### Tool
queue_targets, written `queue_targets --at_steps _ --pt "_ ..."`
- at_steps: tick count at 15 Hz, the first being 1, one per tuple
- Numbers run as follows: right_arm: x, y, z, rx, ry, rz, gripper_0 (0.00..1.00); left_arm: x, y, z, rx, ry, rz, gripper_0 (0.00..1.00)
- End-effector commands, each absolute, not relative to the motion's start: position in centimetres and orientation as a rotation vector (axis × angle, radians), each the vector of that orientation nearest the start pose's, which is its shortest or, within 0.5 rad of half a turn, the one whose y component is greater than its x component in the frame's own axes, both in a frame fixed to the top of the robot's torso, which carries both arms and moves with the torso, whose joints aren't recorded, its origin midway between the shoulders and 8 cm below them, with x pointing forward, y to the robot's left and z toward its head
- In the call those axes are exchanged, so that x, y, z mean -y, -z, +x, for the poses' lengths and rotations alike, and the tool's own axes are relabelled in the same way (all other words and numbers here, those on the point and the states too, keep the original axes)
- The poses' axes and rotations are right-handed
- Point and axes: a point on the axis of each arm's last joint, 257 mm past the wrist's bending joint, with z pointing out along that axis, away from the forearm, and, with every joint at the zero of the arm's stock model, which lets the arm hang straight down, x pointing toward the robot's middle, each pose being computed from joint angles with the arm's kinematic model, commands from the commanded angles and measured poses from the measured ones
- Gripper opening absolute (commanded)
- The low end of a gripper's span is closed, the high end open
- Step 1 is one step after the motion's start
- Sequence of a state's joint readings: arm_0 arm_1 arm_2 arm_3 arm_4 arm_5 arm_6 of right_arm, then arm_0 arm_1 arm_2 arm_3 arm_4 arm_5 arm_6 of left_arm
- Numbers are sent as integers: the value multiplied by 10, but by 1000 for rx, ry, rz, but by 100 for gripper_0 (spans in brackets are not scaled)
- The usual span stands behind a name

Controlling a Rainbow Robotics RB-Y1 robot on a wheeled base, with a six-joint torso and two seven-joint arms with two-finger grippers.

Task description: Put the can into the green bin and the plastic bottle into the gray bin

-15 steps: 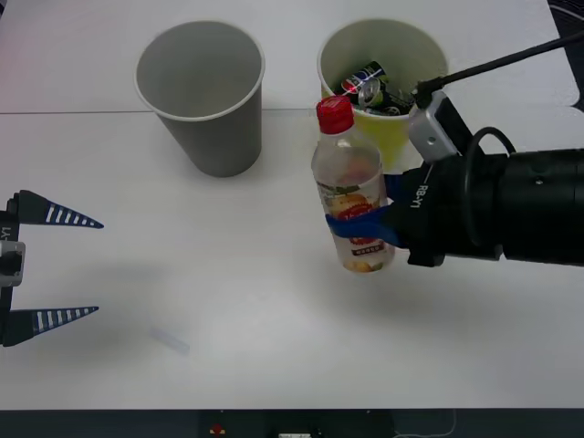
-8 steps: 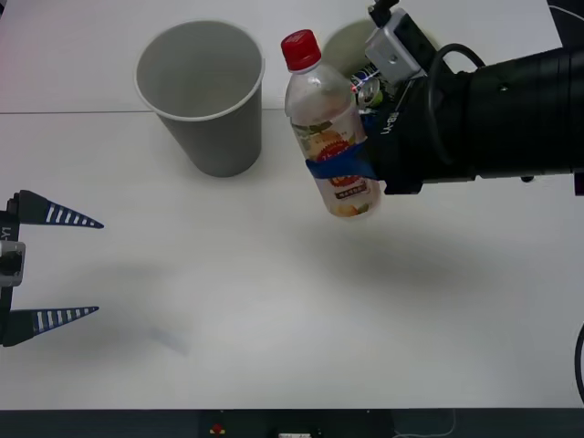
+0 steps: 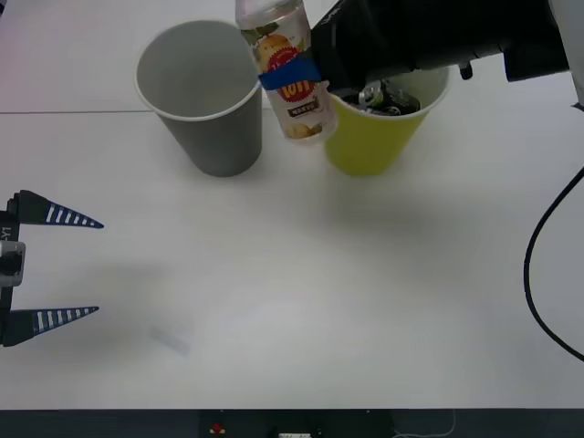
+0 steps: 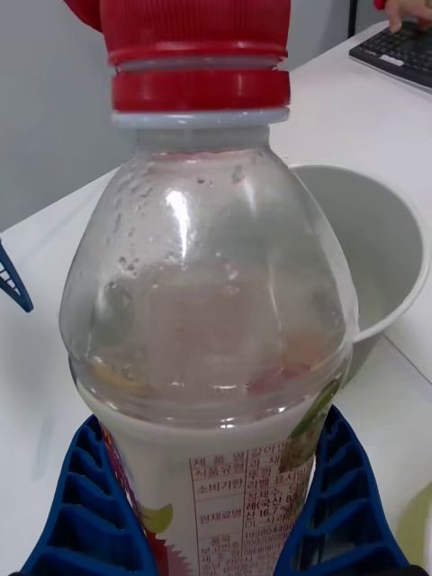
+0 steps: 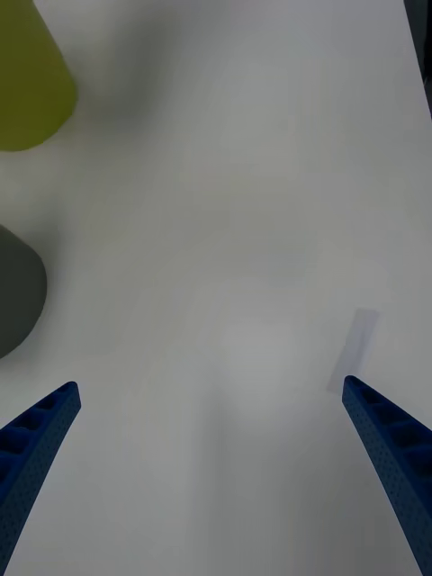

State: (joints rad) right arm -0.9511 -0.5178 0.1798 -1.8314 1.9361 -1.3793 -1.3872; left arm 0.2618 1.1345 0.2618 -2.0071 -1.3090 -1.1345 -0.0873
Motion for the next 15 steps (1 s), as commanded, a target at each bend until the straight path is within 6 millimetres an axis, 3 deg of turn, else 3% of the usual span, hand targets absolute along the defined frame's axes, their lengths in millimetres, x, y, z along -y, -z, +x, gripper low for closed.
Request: queue_targets --at_steps 1,7,15 --pt "-42 -55 495 -1766 -570 -1145 0 -286 167 341 -1444 118 1762 100" --pt "-82 -63 543 -1824 -477 -1082 0 -286 167 341 -1444 118 1762 100" --pt "-131 -41 600 -1804 -422 -991 0 -286 167 341 -1444 118 1762 100"
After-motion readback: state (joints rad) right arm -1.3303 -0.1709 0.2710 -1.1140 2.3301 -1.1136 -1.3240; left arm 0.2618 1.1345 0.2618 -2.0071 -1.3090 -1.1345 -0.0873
